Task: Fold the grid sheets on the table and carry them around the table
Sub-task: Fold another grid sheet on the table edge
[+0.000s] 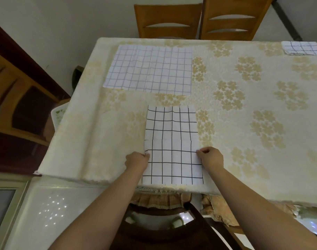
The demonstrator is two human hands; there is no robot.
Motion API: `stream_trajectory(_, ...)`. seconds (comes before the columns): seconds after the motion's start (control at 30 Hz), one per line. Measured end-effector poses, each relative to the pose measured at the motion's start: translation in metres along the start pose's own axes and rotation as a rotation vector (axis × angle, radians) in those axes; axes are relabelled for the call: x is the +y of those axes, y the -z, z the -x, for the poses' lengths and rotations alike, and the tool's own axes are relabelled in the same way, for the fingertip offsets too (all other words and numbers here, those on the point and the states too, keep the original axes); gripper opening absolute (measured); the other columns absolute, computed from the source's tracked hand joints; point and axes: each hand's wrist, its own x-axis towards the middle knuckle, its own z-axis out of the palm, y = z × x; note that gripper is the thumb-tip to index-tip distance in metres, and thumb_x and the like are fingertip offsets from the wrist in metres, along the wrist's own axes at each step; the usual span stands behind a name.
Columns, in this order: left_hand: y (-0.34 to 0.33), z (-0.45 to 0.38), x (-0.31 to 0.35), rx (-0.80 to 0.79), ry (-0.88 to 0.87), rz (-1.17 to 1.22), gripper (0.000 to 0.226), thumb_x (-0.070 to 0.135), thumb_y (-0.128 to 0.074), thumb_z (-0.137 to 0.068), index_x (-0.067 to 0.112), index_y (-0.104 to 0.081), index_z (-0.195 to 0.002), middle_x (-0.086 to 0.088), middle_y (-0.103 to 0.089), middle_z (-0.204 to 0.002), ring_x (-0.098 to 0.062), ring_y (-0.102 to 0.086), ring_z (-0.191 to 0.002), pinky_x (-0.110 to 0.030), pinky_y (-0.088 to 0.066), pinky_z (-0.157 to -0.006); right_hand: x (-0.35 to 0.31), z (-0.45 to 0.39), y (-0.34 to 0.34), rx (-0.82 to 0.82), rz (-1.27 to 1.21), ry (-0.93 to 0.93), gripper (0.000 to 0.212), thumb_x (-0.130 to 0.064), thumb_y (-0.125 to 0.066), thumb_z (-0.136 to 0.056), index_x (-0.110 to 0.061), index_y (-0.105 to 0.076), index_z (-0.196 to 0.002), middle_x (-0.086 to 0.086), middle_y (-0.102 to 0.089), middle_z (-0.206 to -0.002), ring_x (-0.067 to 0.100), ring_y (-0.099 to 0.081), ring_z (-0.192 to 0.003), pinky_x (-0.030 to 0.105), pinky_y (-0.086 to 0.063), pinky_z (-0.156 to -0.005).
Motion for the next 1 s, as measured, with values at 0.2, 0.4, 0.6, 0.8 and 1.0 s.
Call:
stream_trajectory(0.2, 0.003, 0.006, 0.004, -0.066, 0.024, 0.069, 0.049, 0.034, -0.064, -0.088, 0.007, -0.060, -0.128, -0.014, -0.057, -0.128, -0.029, -0.058, -0.108, -0.028, -0.049, -0.084, 0.002, -0.003, 0.003, -0.031, 0.011, 0.006, 0.013, -0.032, -0.066, -0.088, -0.022, -0.071, -0.082, -0.001, -0.069, -0.070, 0.018, -0.063, -0.065, 0.030, -0.052, -0.061)
stream_trajectory(0.4, 0.001, 0.021, 0.004, -0.111, -0.034, 0.422, 0.012, 0.014, -0.066, -0.089, 0.010, -0.054, -0.090, 0.000, -0.050, -0.088, -0.013, -0.049, -0.075, -0.023, -0.041, -0.065, 0.004, -0.001, 0.003, -0.026, 0.037, 0.030, 0.011, -0.031, -0.065, -0.088, -0.024, -0.069, -0.081, 0.000, -0.069, -0.068, 0.020, -0.064, -0.063, 0.031, -0.052, -0.059)
stream_trajectory(0.6, 0.001, 0.023, -0.017, -0.111, -0.058, 0.536, 0.048, 0.017, -0.074, -0.083, 0.004, -0.056, -0.126, -0.011, -0.062, -0.123, -0.024, -0.062, -0.104, -0.035, -0.052, -0.092, 0.007, -0.004, 0.005, -0.035, 0.033, 0.032, 0.014, -0.032, -0.066, -0.088, -0.023, -0.072, -0.079, 0.001, -0.069, -0.064, 0.020, -0.062, -0.058, 0.029, -0.049, -0.054)
stream_trajectory(0.8, 0.006, 0.025, -0.036, -0.291, -0.062, 0.628, 0.058, 0.008, -0.075, -0.082, 0.001, -0.050, -0.134, -0.013, -0.059, -0.128, -0.027, -0.060, -0.110, -0.038, -0.049, -0.100, 0.005, 0.001, 0.002, -0.060, 0.106, 0.064, 0.016, -0.026, -0.065, -0.090, -0.017, -0.072, -0.079, 0.000, -0.066, -0.064, 0.016, -0.059, -0.058, 0.024, -0.042, -0.051)
stream_trajectory(1.0, 0.007, 0.021, -0.029, -0.276, -0.065, 0.632, 0.062, 0.055, -0.061, -0.087, 0.011, -0.057, -0.131, -0.006, -0.063, -0.126, -0.022, -0.060, -0.110, -0.042, -0.049, -0.100, 0.007, 0.013, 0.000, -0.089, 0.196, 0.150, 0.015, -0.023, -0.065, -0.089, -0.018, -0.068, -0.076, 0.000, -0.067, -0.069, 0.013, -0.058, -0.062, 0.023, -0.039, -0.051)
